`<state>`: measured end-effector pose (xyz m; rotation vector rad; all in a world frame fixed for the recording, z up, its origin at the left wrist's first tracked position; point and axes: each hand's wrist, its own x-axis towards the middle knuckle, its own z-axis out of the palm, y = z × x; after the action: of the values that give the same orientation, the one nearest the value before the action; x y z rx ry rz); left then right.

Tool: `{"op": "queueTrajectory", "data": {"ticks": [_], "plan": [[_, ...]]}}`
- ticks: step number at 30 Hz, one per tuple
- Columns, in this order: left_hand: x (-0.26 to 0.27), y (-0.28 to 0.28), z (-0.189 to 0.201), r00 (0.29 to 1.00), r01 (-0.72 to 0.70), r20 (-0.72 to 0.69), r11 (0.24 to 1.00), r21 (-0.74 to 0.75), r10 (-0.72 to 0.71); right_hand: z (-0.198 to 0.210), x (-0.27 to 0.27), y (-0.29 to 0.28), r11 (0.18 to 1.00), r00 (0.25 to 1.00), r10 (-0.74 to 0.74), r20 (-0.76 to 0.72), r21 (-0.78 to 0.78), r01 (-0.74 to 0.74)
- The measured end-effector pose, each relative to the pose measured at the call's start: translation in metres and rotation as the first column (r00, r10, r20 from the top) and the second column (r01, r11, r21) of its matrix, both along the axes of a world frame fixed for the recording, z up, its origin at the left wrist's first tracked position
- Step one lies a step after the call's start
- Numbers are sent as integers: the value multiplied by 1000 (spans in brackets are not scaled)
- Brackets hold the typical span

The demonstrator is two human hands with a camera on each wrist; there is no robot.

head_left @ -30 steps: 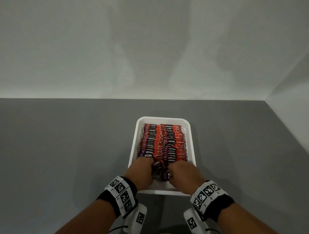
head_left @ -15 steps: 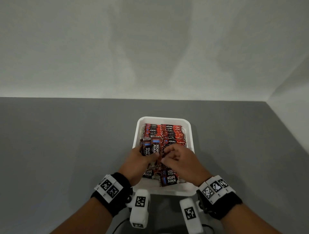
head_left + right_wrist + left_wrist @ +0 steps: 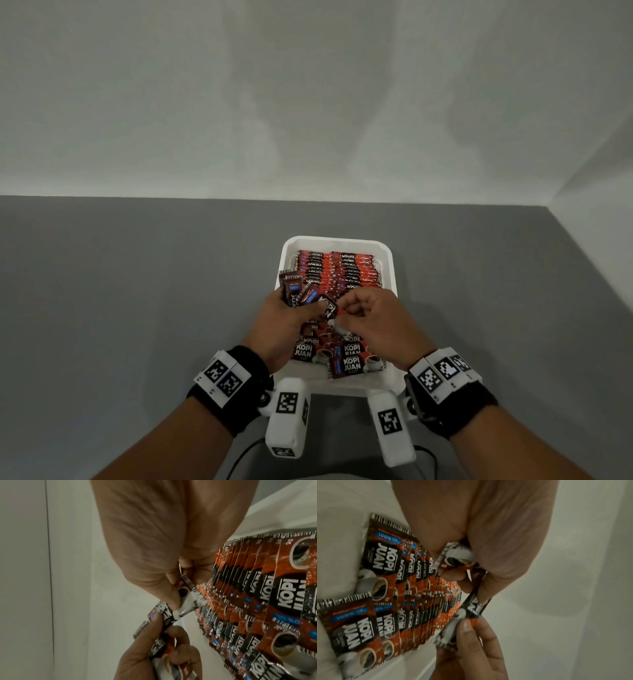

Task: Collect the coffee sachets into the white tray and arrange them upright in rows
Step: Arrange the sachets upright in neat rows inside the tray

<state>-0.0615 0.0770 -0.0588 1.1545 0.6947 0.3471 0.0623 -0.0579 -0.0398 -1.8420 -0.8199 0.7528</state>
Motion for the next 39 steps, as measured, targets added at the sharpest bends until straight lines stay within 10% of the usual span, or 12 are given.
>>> {"op": "queueTrajectory", "data": {"ticks": [6, 16, 23, 31, 39], "plan": [[-10, 19, -2, 973, -201, -113, 979, 28, 203, -19, 7, 0, 904, 920, 322, 225, -362, -228], [-15, 14, 1, 974, -27, -223, 996, 89, 47, -51, -23, 35, 742, 742, 599, 301, -557, -373], [-12, 9, -2, 963, -52, -263, 999, 9, 53, -55, -26, 37, 755, 729, 579, 366, -579, -309], [-14, 7, -2, 991, 2, -131, 1000, 29, 2, -20, 0, 14, 978, 982, 134, 135, -177, -109], [-4, 1, 4, 995, 2, -103, 1000, -9, -3, -5, 8, -2, 995, 998, 54, 28, -87, -52]]}}
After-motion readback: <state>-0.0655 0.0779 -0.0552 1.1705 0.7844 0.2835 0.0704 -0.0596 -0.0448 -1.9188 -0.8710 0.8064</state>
